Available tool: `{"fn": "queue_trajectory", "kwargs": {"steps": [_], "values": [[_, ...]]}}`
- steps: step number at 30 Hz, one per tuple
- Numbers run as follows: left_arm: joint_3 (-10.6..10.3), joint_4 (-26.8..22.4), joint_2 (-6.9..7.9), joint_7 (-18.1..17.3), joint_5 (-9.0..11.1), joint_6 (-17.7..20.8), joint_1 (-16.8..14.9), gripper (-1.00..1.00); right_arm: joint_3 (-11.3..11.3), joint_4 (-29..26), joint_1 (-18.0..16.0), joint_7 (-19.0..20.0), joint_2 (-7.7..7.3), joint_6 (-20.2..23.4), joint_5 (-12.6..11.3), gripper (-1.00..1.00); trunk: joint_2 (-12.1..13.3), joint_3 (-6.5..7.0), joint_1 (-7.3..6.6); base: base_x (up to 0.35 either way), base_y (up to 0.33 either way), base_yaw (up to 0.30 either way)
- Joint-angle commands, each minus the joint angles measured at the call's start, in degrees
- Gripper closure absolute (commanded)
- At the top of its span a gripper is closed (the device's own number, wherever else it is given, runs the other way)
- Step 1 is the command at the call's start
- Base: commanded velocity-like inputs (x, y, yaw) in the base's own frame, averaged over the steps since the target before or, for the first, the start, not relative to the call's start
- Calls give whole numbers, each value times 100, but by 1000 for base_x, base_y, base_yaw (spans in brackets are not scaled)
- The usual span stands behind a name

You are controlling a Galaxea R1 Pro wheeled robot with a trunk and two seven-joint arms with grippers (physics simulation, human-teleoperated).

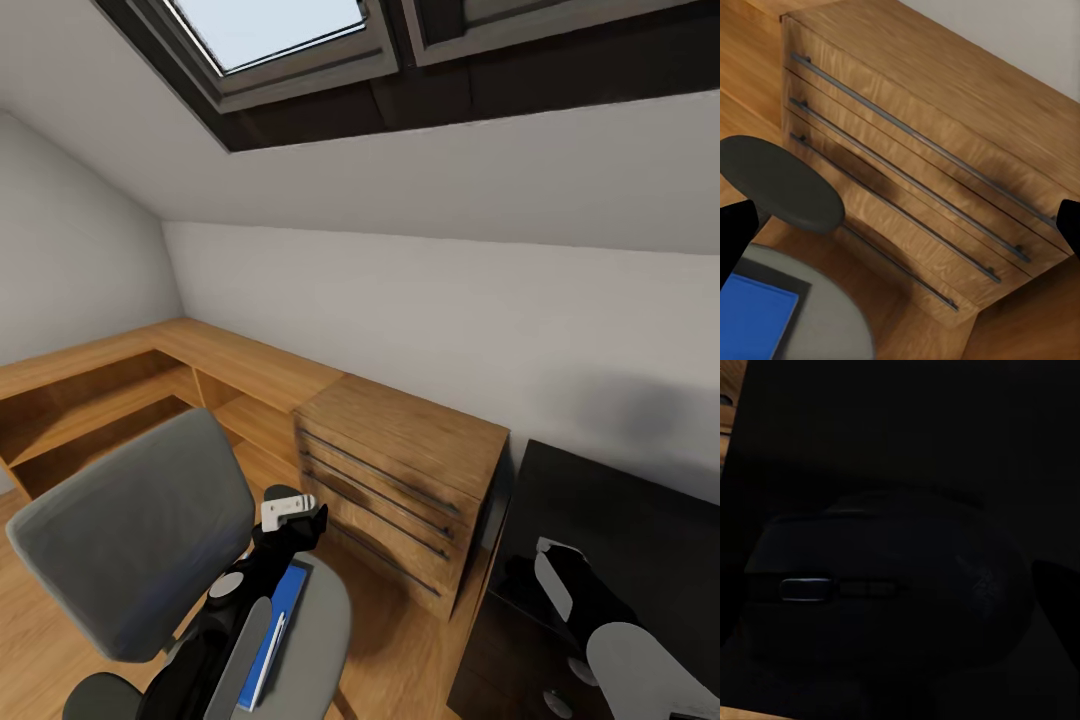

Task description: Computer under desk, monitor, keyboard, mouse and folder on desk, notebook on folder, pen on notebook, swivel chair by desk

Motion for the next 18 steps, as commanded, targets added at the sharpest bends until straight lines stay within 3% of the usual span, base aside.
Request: {"fn": "queue_trajectory", "kwargs": {"steps": [1, 12, 13, 18], "values": [[-9, -8, 4, 54, 61, 19, -4, -100, 1, -10, -3, -43, 1, 19, -60, 100, -6, -8, 1, 0, 0, 0], [-13, -8, 7, 52, 58, 25, -4, -100, 35, -19, -3, -56, 2, 19, -56, 100, -6, -8, 1, 0, 0, 0], [-12, -8, 7, 54, 56, 25, -4, -100, 35, -19, -3, -55, 2, 19, -56, -100, -6, -8, 1, 0, 0, 0], [-14, -2, 10, 54, 45, 26, -4, -100, 36, -25, -3, -60, 1, 14, -56, -100, -6, -8, 1, 0, 0, 0]]}}
